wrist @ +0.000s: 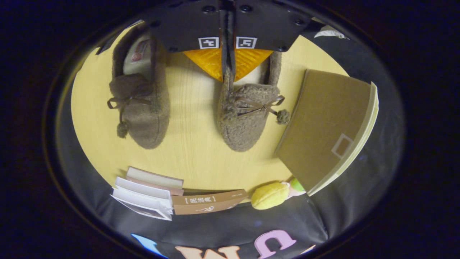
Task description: Open the storage box then place both shoes into the box .Put the left shoe in first, then the right shoe, with the right side of both shoes facing outward in a uniform manner.
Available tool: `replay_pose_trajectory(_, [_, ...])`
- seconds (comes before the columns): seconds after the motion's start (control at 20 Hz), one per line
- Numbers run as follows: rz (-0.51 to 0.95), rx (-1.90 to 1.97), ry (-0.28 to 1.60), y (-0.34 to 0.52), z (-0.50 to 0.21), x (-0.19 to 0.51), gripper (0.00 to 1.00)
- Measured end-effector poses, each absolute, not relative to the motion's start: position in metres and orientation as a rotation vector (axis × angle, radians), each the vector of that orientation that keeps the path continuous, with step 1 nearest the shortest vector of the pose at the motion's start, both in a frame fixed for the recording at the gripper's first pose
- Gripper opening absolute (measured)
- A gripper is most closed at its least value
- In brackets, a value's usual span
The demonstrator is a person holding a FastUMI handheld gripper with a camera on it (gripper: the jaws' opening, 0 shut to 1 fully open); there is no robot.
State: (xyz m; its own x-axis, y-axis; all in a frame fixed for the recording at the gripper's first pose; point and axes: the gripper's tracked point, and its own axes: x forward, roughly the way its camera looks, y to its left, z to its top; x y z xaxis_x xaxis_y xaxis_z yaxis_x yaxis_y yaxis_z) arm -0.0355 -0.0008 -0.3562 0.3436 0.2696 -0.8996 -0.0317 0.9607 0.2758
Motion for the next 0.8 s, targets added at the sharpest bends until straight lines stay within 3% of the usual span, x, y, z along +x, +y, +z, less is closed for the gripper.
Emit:
replay_pose_trajectory(0.55, [0.084, 0.46, 1.153, 0.02, -0.287, -0.016, 0.04])
replay_pose_trajectory(0.8, [0.099, 0.494, 1.074, 0.047, -0.232, 0.011, 0.04])
